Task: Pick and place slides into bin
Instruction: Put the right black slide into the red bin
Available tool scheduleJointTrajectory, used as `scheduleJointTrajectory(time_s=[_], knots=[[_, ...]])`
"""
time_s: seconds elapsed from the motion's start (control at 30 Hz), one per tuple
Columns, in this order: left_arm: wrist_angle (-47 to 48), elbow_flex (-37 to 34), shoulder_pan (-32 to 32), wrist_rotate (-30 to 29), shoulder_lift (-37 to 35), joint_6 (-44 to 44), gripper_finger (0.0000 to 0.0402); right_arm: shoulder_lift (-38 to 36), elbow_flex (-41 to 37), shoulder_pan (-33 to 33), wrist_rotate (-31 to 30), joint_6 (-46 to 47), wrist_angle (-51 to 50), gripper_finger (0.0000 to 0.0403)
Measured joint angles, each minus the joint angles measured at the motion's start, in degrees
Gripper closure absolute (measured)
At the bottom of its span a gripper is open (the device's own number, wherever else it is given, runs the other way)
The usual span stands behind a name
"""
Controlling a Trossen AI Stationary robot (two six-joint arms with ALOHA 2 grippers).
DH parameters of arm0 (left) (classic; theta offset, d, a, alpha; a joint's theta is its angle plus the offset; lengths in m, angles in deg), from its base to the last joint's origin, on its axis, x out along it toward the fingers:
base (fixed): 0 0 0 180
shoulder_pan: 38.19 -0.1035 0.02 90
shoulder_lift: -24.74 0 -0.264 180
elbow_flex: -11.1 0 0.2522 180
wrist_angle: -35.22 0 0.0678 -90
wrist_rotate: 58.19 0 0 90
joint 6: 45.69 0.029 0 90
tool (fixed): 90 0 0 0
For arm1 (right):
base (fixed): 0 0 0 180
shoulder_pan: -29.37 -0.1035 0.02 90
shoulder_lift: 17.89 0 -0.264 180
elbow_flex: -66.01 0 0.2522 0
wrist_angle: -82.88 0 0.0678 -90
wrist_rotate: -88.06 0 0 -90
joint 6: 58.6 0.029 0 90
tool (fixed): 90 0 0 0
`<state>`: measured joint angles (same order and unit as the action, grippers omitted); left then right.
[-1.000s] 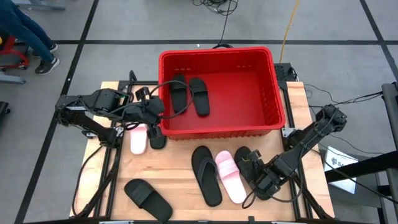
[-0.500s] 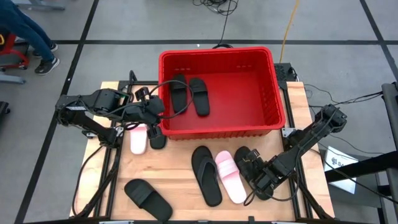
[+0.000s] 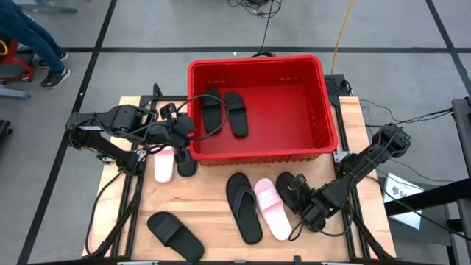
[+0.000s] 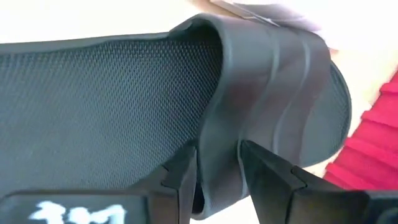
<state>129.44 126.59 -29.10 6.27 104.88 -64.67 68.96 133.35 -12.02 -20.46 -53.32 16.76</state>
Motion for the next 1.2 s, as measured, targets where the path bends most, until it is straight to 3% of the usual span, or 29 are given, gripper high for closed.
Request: scheduleJointTrajectory(time_s=[0.17, 0.37, 0.6, 0.9, 1.03, 1.2], knots=[[-0.02, 0.00, 0.00, 0.02, 0.00, 0.02, 0.0272, -0.08, -0.35, 0.02, -5.19, 2.54, 0.68, 0.0287], [-0.01, 0.00, 0.00, 0.03, 0.00, 0.41, 0.0272, -0.09, -0.37, 0.50, -6.11, 6.05, 1.18, 0.0287], [-0.02, 0.00, 0.00, 0.04, 0.00, 0.76, 0.0272, -0.09, -0.39, 0.52, -12.89, 10.91, 1.62, 0.0287], [0.00, 0.00, 0.00, 0.04, 0.00, 0.79, 0.0272, -0.09, -0.39, 0.96, -16.40, 12.70, 1.89, 0.0288], [0.01, 0.00, 0.00, 0.04, 0.00, 0.79, 0.0272, -0.09, -0.39, 2.45, -15.83, 13.78, 3.85, 0.0312], [0.01, 0.00, 0.00, 0.05, 0.00, 0.79, 0.0272, -0.09, -0.34, 4.11, -15.72, 13.81, 6.40, 0.0378]])
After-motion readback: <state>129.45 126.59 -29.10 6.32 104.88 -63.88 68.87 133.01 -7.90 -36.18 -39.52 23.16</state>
